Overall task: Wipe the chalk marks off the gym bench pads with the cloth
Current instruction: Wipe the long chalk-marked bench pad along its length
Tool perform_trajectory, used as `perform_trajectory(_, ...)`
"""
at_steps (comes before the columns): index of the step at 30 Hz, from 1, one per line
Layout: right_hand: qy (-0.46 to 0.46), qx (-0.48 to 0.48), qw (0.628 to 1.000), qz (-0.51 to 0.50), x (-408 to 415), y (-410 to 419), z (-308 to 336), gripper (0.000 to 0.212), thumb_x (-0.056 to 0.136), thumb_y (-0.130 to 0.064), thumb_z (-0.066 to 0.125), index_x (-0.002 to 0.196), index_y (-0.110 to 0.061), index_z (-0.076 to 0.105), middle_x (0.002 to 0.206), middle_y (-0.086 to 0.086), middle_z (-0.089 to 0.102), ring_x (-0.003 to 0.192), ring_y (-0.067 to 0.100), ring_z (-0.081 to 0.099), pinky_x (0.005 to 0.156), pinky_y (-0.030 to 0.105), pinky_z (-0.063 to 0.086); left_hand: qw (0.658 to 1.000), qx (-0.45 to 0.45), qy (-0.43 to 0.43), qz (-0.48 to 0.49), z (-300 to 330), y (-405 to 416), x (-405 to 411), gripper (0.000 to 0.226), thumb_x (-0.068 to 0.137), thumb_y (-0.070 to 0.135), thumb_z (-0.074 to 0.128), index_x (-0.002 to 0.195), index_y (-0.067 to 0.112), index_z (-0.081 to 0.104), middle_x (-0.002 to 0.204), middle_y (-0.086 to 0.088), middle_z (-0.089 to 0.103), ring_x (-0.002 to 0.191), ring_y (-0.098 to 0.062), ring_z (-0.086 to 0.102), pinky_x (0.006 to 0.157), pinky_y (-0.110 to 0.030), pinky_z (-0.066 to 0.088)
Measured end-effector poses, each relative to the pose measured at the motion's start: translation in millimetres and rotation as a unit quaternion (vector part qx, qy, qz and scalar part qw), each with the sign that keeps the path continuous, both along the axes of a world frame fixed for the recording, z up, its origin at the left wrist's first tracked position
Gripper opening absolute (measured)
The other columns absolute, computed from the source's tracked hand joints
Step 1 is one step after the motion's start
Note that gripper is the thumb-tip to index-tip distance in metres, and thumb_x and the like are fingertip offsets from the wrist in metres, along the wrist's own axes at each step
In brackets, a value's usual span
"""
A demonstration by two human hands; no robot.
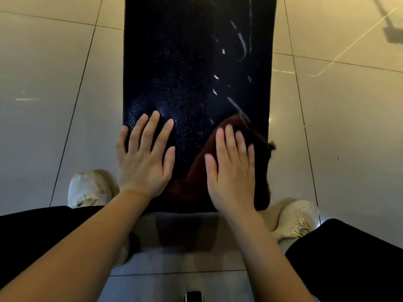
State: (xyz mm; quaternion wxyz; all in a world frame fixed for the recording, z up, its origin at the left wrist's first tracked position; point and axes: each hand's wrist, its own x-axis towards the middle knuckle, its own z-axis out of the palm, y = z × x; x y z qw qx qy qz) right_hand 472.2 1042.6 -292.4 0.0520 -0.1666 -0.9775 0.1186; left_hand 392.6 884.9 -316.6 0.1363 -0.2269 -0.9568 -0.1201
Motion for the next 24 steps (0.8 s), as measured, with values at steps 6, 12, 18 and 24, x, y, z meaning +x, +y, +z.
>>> perform_trajectory(6, 0.01, 0.036, 0.999, -0.005, -4, 2, -11, 0.068, 0.099, -0.055, 0.026, 0.154, -0.016, 0.02, 0.162, 0.007, 0.017, 0.15, 0.026, 0.01, 0.121, 0.047, 0.003, 1.0, 0.004, 0.007, 0.001, -2, 0, 0, 0.052, 0.098, 0.039, 0.035, 0.148, 0.024, 0.034, 0.155, -0.007, 0.031, 0.143, -0.025, 0.025, 0.116, -0.047, 0.014)
perform_trajectory(12, -0.016, 0.044, 0.999, -0.005, 71, -28, -34, 0.064, 0.101, -0.051, 0.02, 0.153, -0.013, 0.018, 0.16, 0.008, 0.018, 0.149, 0.026, 0.014, 0.12, 0.049, 0.013, 1.0, 0.003, 0.003, 0.001, 0, 0, 0, 0.052, 0.097, 0.039, 0.036, 0.147, 0.024, 0.035, 0.155, -0.007, 0.031, 0.143, -0.025, 0.025, 0.116, -0.045, 0.011)
perform_trajectory(18, -0.001, 0.027, 0.999, 0.044, 26, -28, -17, 0.059, 0.102, -0.045, 0.021, 0.154, -0.015, 0.017, 0.161, 0.006, 0.021, 0.149, 0.025, 0.014, 0.121, 0.044, 0.007, 1.0, 0.023, 0.007, -0.008, 0, -2, -1, 0.05, 0.098, 0.038, 0.036, 0.146, 0.023, 0.039, 0.154, -0.006, 0.034, 0.142, -0.024, 0.027, 0.115, -0.045, 0.015)
perform_trajectory(24, 0.032, 0.058, 0.997, 0.048, -50, 0, 0, 0.066, 0.1, -0.05, 0.028, 0.154, -0.014, 0.021, 0.161, 0.006, 0.02, 0.149, 0.024, 0.014, 0.122, 0.044, 0.005, 0.992, 0.123, 0.016, -0.006, 13, -3, -14, 0.041, 0.098, 0.034, 0.039, 0.133, 0.017, 0.054, 0.142, -0.004, 0.05, 0.135, -0.022, 0.037, 0.104, -0.043, 0.028)
